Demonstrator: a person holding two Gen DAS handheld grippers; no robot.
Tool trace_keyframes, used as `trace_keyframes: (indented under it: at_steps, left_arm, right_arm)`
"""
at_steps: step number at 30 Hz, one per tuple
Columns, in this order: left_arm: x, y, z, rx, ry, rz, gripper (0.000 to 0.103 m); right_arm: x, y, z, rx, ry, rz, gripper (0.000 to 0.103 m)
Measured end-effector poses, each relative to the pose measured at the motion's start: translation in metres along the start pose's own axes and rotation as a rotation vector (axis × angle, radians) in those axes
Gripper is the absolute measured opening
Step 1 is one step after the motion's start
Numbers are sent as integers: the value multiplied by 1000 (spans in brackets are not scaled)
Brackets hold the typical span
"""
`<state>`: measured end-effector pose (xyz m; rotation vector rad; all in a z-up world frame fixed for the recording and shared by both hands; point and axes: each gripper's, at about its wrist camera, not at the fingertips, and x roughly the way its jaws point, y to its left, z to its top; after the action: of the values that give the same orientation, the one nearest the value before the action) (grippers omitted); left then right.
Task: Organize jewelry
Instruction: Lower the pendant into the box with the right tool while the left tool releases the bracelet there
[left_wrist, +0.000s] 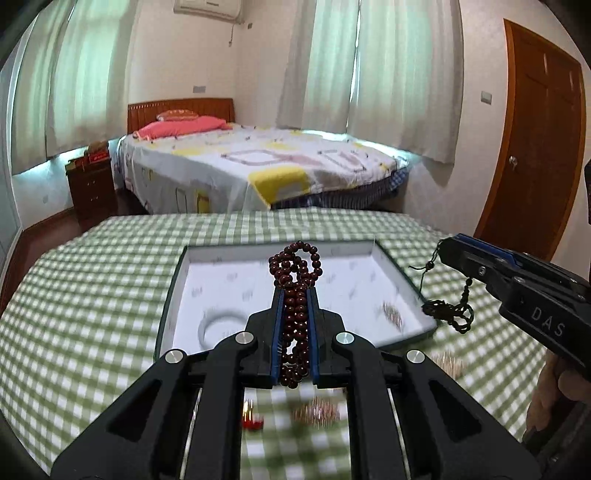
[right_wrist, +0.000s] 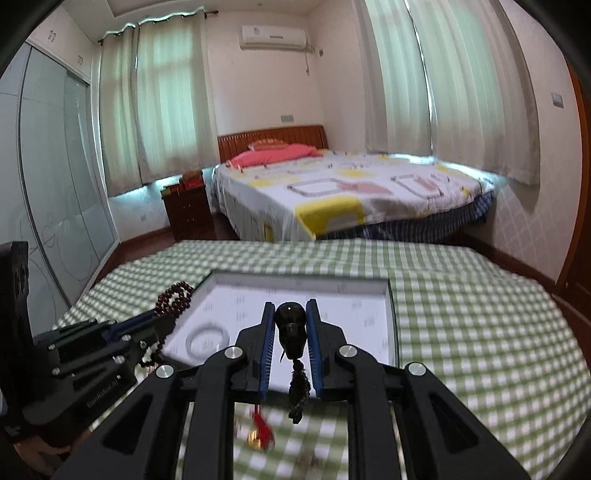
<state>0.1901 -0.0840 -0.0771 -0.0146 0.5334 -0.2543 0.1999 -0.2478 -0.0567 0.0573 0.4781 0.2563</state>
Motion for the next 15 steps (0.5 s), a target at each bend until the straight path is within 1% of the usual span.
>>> trace_keyframes:
  at_steps: [3,6,8,12,15]
  left_arm:
    - [14,1,19,-5,-25,-6,12]
    - [35,0,23,-1,-12,-8,12]
    - [55,0,18,-5,30,-5,12]
    - [92,0,-3,-11,134,-6,12]
    - [109,0,-18,-7,186,-6,12]
  right_arm:
    - [13,-3,16,4,-26,7,18]
    - [33,-11,18,27,-8,16,18]
    - [53,-18,10,48,34,21,18]
    - [81,-23,-12,64,124,15,18]
    - [98,-26,-27,73,187,12,18]
